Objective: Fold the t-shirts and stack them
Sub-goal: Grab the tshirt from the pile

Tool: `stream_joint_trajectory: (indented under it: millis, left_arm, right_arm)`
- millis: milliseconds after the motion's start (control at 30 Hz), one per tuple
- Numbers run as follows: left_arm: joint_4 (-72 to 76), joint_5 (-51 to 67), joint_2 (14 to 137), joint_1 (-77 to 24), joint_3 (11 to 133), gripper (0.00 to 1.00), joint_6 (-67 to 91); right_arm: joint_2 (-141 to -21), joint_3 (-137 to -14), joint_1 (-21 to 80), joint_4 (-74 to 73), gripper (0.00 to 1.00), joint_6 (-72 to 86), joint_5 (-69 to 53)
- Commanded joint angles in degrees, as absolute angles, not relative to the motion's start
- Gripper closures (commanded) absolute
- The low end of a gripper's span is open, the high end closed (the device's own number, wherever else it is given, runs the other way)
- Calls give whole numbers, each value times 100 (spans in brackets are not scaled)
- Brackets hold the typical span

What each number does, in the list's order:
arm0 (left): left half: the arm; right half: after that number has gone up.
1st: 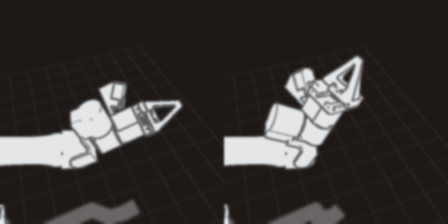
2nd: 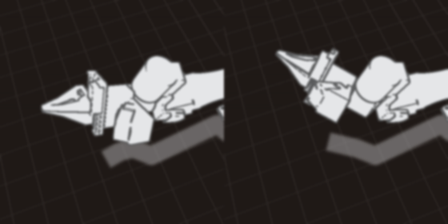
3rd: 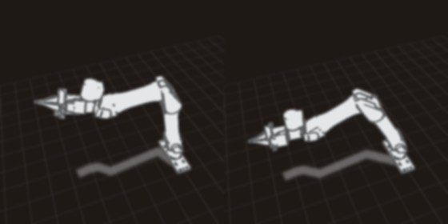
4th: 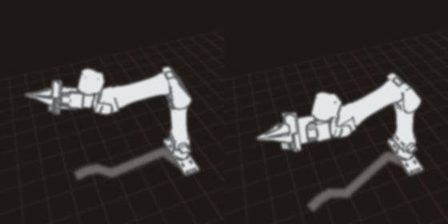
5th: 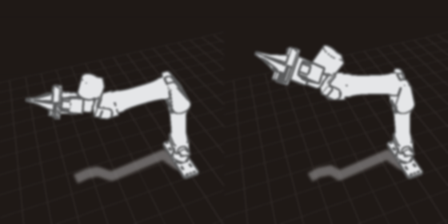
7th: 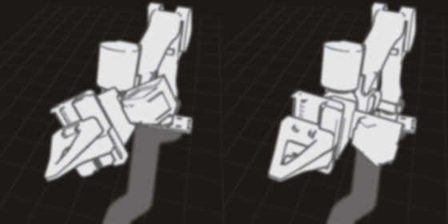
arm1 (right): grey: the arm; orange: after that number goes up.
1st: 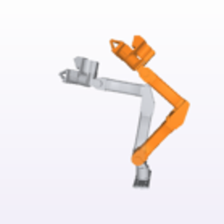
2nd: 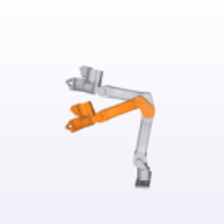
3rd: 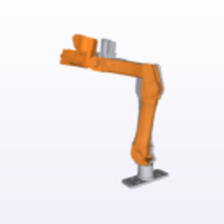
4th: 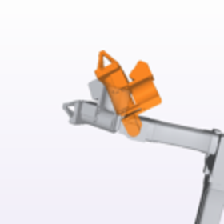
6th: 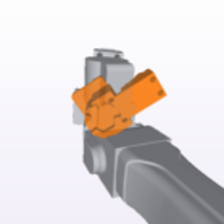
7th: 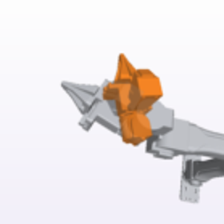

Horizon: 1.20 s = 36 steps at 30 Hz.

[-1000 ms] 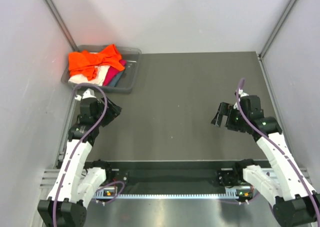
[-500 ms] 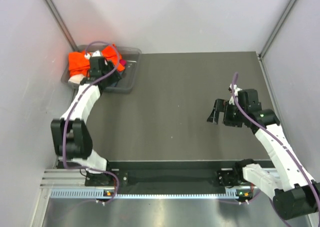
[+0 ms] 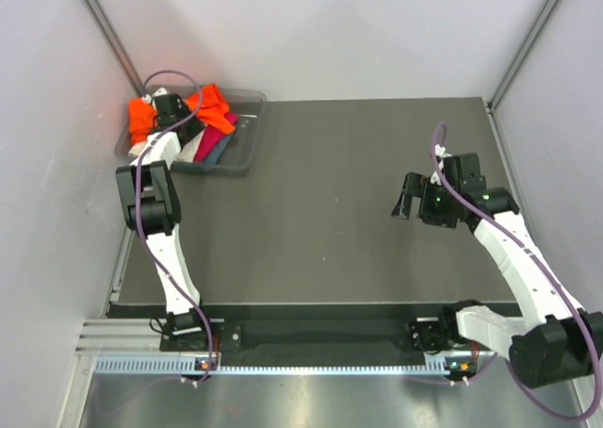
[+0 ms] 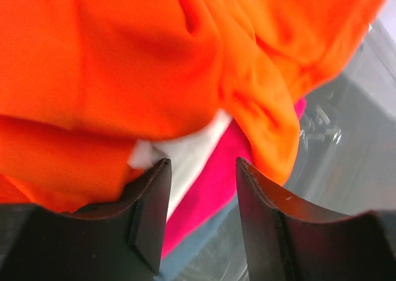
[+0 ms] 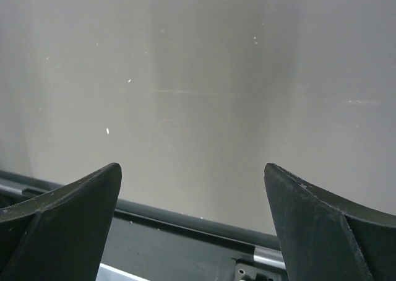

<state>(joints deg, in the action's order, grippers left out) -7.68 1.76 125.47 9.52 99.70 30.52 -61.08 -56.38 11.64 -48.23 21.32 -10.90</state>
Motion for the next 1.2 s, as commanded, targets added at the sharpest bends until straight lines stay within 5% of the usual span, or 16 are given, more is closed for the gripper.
stream_joint_trajectory:
  millis: [0,267,433,700,900,967,1033,1067,1100,1167]
  left_arm:
    - [211,79,12445,1072,10116,51,3515]
    - [351,343,12542,1493,10169,50,3849]
    - [571,290,12673,1652,10185,38,4262]
    - [545,492,13368,1688,10994,44,4614]
    - [581,615,13833,1714,11539,33,4860]
    - [597,799,14026,1722,11828,46,4878]
    - [693,966,14106,1714,11935,69,4965]
    - [755,1036,14133,1714,11962,92,5009]
    - [834,1089,14124,1705,11962,100,5114]
    - [958,1282,14002,1670,11962,100,5194]
  right_arm:
    - [-6301,-5836,1099,-4474,0,2355,-976]
    - [-6644,-5845,1090,-4140,0,2663,-984]
    - [-6820,-5827,1099,-3982,0,2777,-1125]
    - [-6917,-5827,1099,-3920,0,2874,-1134]
    - [-7005,-5853,1090,-3929,0,2927,-1116]
    - [-7057,-5888,1090,-3937,0,2927,-1107]
    - [-7127,-5941,1090,-3955,0,2927,-1116]
    - [-7154,-5950,1099,-3946,0,2918,-1108]
    - [-7180,-5968,1090,-3929,0,2927,-1107]
    - [-7233,-5977,1090,-3859,0,2936,-1151]
